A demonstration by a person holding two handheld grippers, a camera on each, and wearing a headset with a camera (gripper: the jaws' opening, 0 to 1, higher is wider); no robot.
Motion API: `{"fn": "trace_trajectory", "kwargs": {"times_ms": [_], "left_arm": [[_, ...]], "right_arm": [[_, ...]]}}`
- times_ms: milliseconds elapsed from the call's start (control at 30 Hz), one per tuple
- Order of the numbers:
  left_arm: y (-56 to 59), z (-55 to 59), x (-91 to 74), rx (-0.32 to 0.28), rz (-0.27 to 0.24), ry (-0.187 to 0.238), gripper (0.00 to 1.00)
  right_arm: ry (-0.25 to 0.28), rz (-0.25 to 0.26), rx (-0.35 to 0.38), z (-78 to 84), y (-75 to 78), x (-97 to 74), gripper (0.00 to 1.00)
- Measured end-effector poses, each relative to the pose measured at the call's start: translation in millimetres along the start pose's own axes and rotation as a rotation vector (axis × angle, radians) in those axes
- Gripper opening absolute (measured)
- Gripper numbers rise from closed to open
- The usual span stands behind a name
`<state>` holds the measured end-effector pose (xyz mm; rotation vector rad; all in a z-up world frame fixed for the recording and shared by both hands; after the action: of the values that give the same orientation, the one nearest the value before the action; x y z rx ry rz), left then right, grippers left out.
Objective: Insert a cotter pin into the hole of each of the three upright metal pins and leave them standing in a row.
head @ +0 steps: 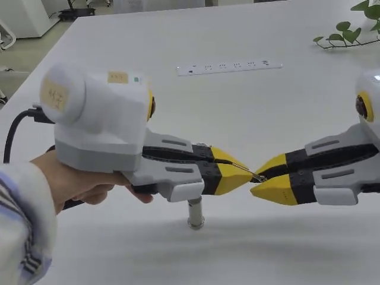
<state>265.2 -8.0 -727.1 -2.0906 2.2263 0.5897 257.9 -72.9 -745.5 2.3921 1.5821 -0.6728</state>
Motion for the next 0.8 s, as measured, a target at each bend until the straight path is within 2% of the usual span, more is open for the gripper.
{"fn": "trace_trajectory", "kwargs": {"times_ms": [233, 400, 533, 700, 767, 800], "left_arm": [[2.5, 2.6, 0.0, 0.002, 0.019, -0.016, 0.01], [5.7, 6.3, 0.1, 0.0, 0.038, -0.032, 0.01], [8.6, 12.6, 0.7, -0.002, 0.054, -0.062, 0.01], [12.1, 18.0, 0.9, -0.013, 0.066, -0.082, 0.01], [15.0, 21.9, 0.9, -0.05, 0.076, -0.1, 0.01], [14.8, 22.1, 1.9, -0.034, 0.075, -0.102, 0.01]], "right_arm": [[-0.004, -0.022, -0.022, -1.1, -5.3, -1.0, 0.06], [-0.031, -0.044, -0.071, -0.1, -11.3, -1.6, 0.05], [-0.061, -0.059, -0.109, 2.3, -15.5, -2.0, 0.05], [-0.09, -0.07, -0.13, 5.0, -19.1, -2.2, 0.04], [-0.101, -0.077, -0.136, 6.0, -20.3, -2.6, 0.04], [-0.107, -0.081, -0.137, 6.7, -21.1, -2.8, 0.04]]}}
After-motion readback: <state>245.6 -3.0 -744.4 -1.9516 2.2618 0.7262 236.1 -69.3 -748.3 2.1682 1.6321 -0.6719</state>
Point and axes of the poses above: the centre of the closed fingertips' face, and the gripper's own axes: x roughly forward along the fingers, y roughly to its right, z roughly out of its underside, the point moved 4 cm from there along -x, roughly backward along the fingers, and after that the axes turned 13 degrees about z, right-handed, at the moved point
